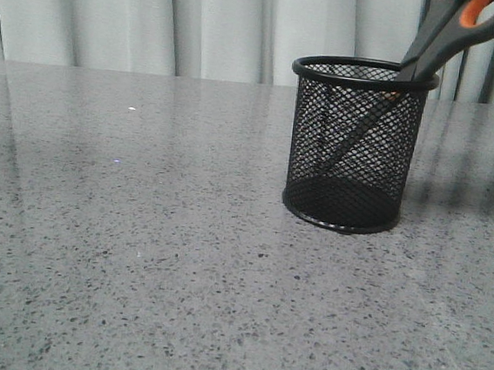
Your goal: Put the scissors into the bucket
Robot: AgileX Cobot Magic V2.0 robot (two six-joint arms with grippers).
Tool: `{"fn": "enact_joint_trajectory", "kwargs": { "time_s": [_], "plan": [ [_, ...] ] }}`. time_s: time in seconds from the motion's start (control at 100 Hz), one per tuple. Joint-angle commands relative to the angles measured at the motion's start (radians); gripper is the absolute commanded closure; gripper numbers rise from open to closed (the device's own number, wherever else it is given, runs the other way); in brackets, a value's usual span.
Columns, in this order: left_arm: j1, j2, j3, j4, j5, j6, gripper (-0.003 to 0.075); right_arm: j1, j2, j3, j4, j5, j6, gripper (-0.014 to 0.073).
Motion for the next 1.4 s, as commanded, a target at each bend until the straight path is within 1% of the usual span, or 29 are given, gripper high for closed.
{"fn": "enact_joint_trajectory", "kwargs": {
  "time_s": [0.0, 0.13, 0.18, 0.25, 0.37, 0.45, 0.6, 0.85, 0.96, 1.09, 1.14, 1.32, 1.39],
  "plan": [
    [0.004, -0.003, -0.025, -0.007, -0.083, -0.008, 0.0249, 0.000, -0.022, -0.032, 0.029, -0.021, -0.014, 0.0641],
    [0.004, -0.003, -0.025, -0.007, -0.085, -0.008, 0.0249, 0.000, -0.020, -0.032, 0.029, -0.018, -0.020, 0.0634],
    [0.004, -0.003, -0.025, -0.007, -0.087, -0.008, 0.0249, 0.000, -0.020, -0.032, 0.029, -0.018, -0.020, 0.0602],
    [0.004, -0.003, -0.025, -0.007, -0.089, -0.008, 0.0249, 0.000, -0.020, -0.032, 0.029, -0.018, -0.020, 0.0523],
    [0.004, -0.003, -0.025, -0.007, -0.087, -0.006, 0.0249, 0.000, -0.020, -0.032, 0.029, -0.018, -0.020, 0.0353],
    [0.004, -0.003, -0.025, -0.007, -0.087, -0.006, 0.0249, 0.000, -0.020, -0.032, 0.029, -0.018, -0.020, 0.0298],
    [0.004, -0.003, -0.025, -0.007, -0.087, -0.006, 0.0249, 0.000, -0.027, -0.038, 0.022, -0.029, -0.020, 0.0294],
    [0.004, -0.003, -0.025, 0.001, -0.087, -0.004, 0.0249, -0.002, -0.027, -0.150, -0.054, 0.009, -0.019, 0.0294],
    [0.004, -0.003, -0.025, 0.001, -0.087, -0.004, 0.0249, -0.002, -0.027, -0.207, -0.119, 0.042, -0.019, 0.0293],
    [0.004, -0.003, -0.025, 0.001, -0.087, -0.004, 0.0249, -0.002, -0.032, -0.251, -0.235, 0.053, 0.034, 0.0294],
    [0.004, -0.003, -0.025, 0.001, -0.087, -0.004, 0.0249, -0.002, -0.037, -0.263, -0.261, 0.050, 0.042, 0.0293],
    [0.004, -0.003, -0.025, 0.001, -0.087, 0.007, 0.0249, -0.002, -0.084, -0.280, -0.254, -0.001, 0.042, 0.0295],
    [0.004, -0.003, -0.025, 0.004, -0.087, 0.012, 0.0249, -0.002, -0.109, -0.280, -0.241, -0.024, 0.042, 0.0315]
  ]
}}
